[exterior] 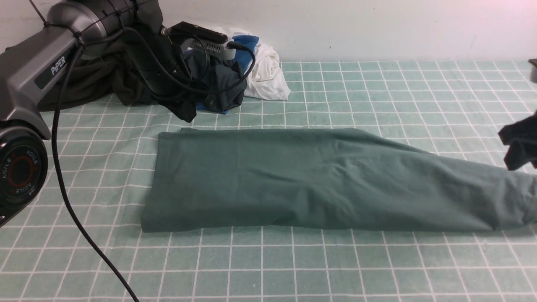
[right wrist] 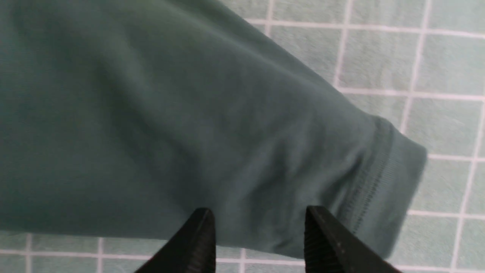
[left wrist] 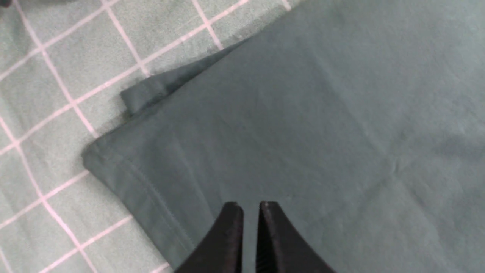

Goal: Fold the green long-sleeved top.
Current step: Use the right arm to clamp the right edge of the fabric

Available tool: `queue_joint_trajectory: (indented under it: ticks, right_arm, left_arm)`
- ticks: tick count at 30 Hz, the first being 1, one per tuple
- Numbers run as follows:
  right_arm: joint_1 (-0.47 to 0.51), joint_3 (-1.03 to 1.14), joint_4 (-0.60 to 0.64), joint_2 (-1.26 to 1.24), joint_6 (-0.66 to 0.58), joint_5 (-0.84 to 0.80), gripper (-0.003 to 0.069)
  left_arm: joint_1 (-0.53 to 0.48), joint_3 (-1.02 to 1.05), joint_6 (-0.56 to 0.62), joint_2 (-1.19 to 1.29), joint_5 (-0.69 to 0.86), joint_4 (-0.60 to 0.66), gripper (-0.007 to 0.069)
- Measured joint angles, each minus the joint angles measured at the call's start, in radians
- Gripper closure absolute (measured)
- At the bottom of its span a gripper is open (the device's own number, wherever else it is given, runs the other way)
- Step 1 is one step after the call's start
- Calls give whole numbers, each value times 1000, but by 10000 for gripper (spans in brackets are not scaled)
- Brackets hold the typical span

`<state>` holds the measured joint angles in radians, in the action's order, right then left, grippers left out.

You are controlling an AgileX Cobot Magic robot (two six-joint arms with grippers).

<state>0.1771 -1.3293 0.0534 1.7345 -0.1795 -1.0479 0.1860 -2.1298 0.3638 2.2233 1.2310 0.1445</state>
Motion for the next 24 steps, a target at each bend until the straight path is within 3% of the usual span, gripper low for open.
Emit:
queue_joint_trajectory:
  ticks: [7,9,14,17,21,24]
  right_arm:
    - [85,151,-46,45,39,161,344]
    - [102,156,-47,73,41,185,317]
    - [132,156,-47,175,52,251,167]
    - [134,152,-39,193,78,254,137]
    - [135,146,-33,200,88,244,160]
    - [135,146,-21,199,87,241,259]
  left_arm:
    - [1,0,24,0,0,27,628]
    - [1,0,26,0,0,28,628]
    - [1,0,27,0,0,28,628]
    - [1,0,28,0,0,28,628]
    - [1,0,29,0,0,26,628]
    - [1,0,32,0,0,24,628]
